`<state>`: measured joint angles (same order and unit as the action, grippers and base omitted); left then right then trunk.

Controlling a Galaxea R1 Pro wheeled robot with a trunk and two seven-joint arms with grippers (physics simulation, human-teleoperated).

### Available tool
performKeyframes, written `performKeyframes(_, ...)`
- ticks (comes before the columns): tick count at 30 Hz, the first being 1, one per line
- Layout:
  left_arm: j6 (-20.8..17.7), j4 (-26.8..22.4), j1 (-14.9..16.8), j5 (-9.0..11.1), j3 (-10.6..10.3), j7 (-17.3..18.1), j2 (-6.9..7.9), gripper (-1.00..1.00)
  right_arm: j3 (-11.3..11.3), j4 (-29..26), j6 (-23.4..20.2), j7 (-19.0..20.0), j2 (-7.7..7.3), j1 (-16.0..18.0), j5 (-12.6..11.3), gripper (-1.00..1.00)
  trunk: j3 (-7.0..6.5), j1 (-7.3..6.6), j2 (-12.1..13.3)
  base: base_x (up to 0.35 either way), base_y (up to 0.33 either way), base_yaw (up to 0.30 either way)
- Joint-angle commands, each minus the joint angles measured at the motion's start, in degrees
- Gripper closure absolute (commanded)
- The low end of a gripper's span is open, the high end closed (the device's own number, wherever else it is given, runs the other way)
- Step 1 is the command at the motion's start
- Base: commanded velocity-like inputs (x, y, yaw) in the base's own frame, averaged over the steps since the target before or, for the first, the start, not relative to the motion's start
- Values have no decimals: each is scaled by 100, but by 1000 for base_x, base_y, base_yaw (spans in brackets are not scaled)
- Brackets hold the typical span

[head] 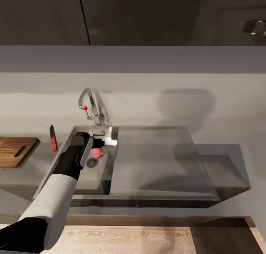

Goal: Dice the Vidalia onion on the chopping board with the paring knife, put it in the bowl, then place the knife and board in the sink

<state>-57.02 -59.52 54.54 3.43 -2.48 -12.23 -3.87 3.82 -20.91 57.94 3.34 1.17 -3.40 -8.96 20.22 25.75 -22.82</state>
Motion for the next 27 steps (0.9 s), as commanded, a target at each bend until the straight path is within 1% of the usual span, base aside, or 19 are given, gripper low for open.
performKeyframes(1,-21,-2,4,36,-7,-42,0,-100,22,-10,7,35,-3,-2,-62,-100,18,3,-10,70,0,0)
performKeyframes(9,-20,11,4,43,-7,-42,0,-100,28,-10,14,35,6,-2,-62,-100,59,3,-10,188,0,0)
performKeyframes(16,-20,18,4,40,-7,-42,0,-100,23,-10,12,35,3,-2,-62,-100,65,3,-10,22,0,0)
performKeyframes(27,-20,104,4,35,-7,-42,0,-100,22,-10,7,35,-2,-2,-62,-100,158,3,-10,0,0,0)
